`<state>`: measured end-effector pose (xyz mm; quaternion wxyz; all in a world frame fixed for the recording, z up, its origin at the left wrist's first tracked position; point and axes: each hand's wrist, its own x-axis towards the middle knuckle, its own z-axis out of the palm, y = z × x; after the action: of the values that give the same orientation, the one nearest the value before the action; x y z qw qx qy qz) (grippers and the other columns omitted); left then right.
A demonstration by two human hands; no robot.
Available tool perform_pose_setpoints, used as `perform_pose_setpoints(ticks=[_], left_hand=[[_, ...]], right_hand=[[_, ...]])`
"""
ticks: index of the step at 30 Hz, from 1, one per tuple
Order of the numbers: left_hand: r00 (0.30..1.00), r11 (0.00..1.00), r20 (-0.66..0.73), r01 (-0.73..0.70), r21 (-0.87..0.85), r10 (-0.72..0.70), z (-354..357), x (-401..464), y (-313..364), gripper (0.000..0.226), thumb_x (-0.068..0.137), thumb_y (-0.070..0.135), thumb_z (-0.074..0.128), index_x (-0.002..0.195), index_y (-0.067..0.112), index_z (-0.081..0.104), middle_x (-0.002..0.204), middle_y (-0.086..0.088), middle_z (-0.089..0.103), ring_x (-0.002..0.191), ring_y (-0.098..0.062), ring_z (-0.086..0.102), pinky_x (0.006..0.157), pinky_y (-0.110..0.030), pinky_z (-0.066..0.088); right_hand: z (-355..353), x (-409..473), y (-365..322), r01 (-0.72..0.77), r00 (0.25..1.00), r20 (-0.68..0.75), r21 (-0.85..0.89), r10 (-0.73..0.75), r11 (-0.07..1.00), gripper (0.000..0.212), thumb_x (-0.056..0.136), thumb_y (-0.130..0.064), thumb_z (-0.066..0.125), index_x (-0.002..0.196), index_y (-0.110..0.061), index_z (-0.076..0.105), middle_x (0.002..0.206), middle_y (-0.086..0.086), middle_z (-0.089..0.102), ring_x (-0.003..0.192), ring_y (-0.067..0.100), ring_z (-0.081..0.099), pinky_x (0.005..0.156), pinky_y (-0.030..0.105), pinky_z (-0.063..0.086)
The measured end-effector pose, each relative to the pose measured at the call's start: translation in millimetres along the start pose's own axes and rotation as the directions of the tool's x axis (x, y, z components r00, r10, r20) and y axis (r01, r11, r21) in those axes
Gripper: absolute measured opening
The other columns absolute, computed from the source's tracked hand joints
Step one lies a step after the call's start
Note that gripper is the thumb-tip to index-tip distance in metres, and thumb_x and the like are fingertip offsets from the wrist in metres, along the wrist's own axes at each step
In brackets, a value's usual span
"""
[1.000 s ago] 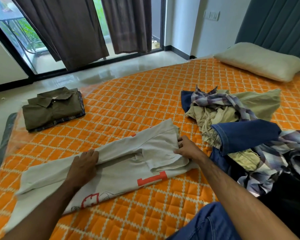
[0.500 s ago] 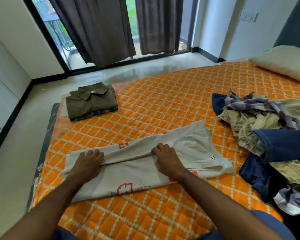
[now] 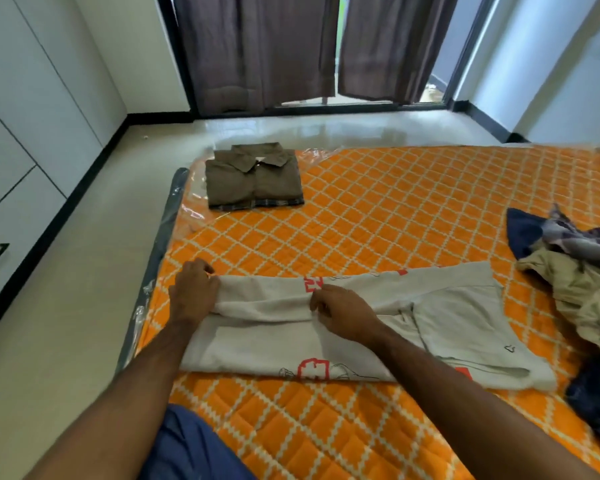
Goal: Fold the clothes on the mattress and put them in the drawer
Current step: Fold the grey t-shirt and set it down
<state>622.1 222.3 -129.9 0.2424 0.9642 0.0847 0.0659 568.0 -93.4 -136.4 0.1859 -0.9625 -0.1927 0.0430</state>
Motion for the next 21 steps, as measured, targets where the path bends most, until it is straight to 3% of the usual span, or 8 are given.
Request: perform_pose_setpoints(ticks=[2,5,8,11,14,17,19,21], left_hand=[[0.983,0.967,0.05,0.182,-0.181,-0.176,3,6,-13,0.022,0.089,0.026,0.066,0.106,0.017,0.057,0.116,-0.013,0.058,0.105,-0.036,0.059,0.092,-0.051,0.049],[0.945,0.906,0.196,0.31,-0.287,-0.261,6,9,-20,0.029,0.088,0.031,0.07,0.109,0.015,0.058,0.113,-0.013,0.065,0.102,-0.034,0.062,0.084,-0.043,0.053],[0.947,0.898,0.215,0.298,-0.322,-0.238,5,13,-24,0.028,0.089,0.033,0.074,0.104,0.012,0.063,0.102,-0.009,0.068,0.092,-0.026,0.062,0.07,-0.033,0.046],[0.952,0.888,0.217,0.282,-0.362,-0.214,2,14,-27,0.033,0.087,0.035,0.077,0.105,0.01,0.065,0.101,-0.005,0.065,0.094,-0.024,0.062,0.07,-0.031,0.043],[0.945,0.883,0.26,0.289,-0.37,-0.2,2,16,-30,0.038,0.087,0.041,0.076,0.107,0.011,0.064,0.101,-0.003,0.063,0.093,-0.022,0.059,0.07,-0.031,0.044],[0.957,0.901,0.25,0.235,-0.364,-0.148,7,20,-30,0.028,0.087,0.04,0.076,0.086,0.015,0.063,0.082,-0.002,0.061,0.079,-0.021,0.058,0.065,-0.031,0.043],[0.961,0.886,0.246,0.223,-0.405,-0.13,11,22,-27,0.034,0.087,0.036,0.077,0.069,0.017,0.055,0.067,-0.001,0.052,0.067,-0.02,0.051,0.061,-0.031,0.038],[0.957,0.83,0.231,0.271,-0.487,-0.177,13,26,-23,0.034,0.086,0.036,0.077,0.067,0.015,0.059,0.066,-0.002,0.057,0.066,-0.02,0.053,0.061,-0.03,0.041]], right_hand=[[0,14,-8,-0.003,1.0,-0.028,0.079,0.005,0.997,0.02,0.096,-0.011,0.054,0.109,-0.022,0.065,0.102,-0.005,0.054,0.089,0.014,0.051,0.071,0.033,0.044],[-1,37,-25,0.024,0.997,-0.071,0.092,-0.018,0.995,0.023,0.094,-0.006,0.054,0.11,-0.019,0.064,0.103,-0.001,0.054,0.089,0.015,0.047,0.073,0.035,0.045],[3,64,-43,0.048,0.996,-0.084,0.125,-0.038,0.991,0.024,0.092,-0.004,0.055,0.107,-0.018,0.067,0.101,0.003,0.058,0.092,0.021,0.05,0.076,0.037,0.045],[5,82,-64,0.055,0.998,-0.004,0.208,-0.055,0.976,0.019,0.093,-0.008,0.06,0.106,-0.017,0.069,0.101,0.002,0.062,0.089,0.019,0.057,0.077,0.037,0.049],[18,87,-87,0.156,0.987,0.014,0.18,-0.161,0.971,0.018,0.092,-0.014,0.066,0.11,-0.017,0.068,0.104,0.002,0.06,0.09,0.015,0.055,0.078,0.033,0.049],[35,78,-100,0.258,0.966,-0.012,0.1,-0.259,0.961,0.017,0.094,-0.017,0.065,0.112,-0.019,0.065,0.106,0.001,0.057,0.094,0.018,0.052,0.077,0.034,0.047],[42,73,-102,0.274,0.962,-0.036,0.091,-0.272,0.957,0.018,0.095,-0.02,0.064,0.113,-0.02,0.064,0.105,0.0,0.056,0.094,0.017,0.052,0.077,0.034,0.046],[44,72,-103,0.264,0.964,-0.056,0.102,-0.259,0.959,0.02,0.095,-0.023,0.065,0.115,-0.022,0.063,0.104,-0.002,0.056,0.092,0.016,0.051,0.077,0.035,0.047]])
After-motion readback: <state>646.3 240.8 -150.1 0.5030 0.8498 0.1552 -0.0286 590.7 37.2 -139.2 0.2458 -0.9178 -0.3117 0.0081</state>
